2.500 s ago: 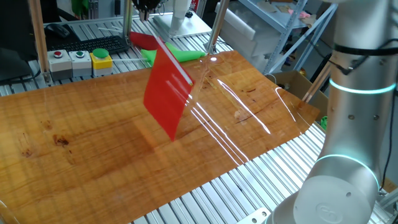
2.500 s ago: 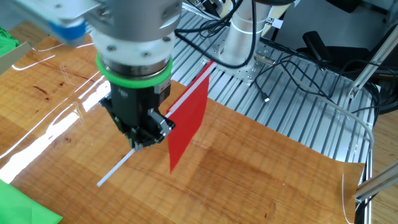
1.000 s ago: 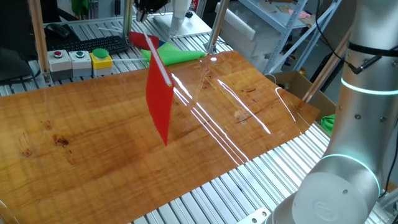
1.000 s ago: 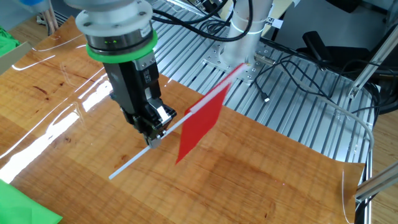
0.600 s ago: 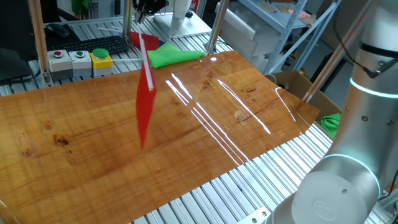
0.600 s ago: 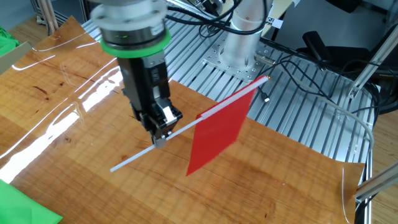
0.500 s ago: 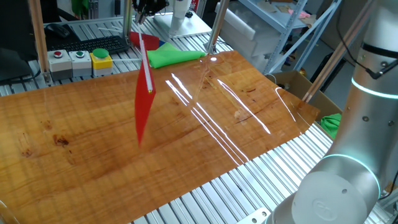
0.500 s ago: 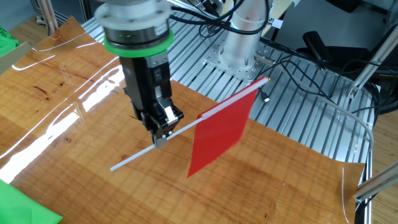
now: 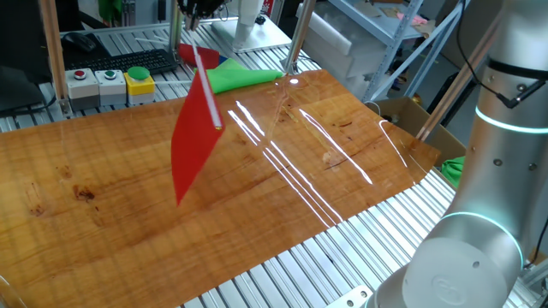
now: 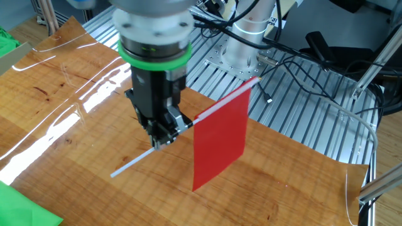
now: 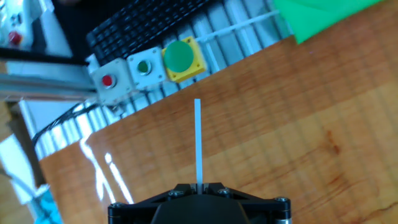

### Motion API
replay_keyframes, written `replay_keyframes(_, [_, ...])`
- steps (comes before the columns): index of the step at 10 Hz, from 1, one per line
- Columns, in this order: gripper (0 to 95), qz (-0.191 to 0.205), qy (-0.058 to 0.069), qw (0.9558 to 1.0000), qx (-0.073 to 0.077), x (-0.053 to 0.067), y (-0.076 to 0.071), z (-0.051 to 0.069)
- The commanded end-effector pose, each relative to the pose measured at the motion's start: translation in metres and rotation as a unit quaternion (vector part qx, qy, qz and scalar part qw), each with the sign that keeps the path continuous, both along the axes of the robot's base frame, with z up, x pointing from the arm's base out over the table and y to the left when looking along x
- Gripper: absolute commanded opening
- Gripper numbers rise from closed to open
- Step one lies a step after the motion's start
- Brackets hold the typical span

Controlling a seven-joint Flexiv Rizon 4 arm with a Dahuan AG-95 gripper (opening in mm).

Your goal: Wave the flag

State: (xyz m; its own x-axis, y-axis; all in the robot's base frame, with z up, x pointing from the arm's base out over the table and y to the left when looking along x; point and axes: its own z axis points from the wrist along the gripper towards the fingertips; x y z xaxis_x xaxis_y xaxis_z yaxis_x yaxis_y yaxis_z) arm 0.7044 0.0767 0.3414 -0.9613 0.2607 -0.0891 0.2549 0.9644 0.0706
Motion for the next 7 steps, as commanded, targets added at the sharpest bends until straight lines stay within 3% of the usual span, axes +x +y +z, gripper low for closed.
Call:
replay_keyframes(1, [0.0, 0.220, 0.036, 0.9729, -0.064, -0.0010, -0.0008, 0.0001])
replay_keyframes(4, [0.0, 0.231, 0.038, 0.9689, -0.080, -0.0010, -0.0008, 0.0001])
replay_keyframes(7, [0.0, 0.230, 0.041, 0.9686, -0.086, -0.0010, -0.0008, 0.0002])
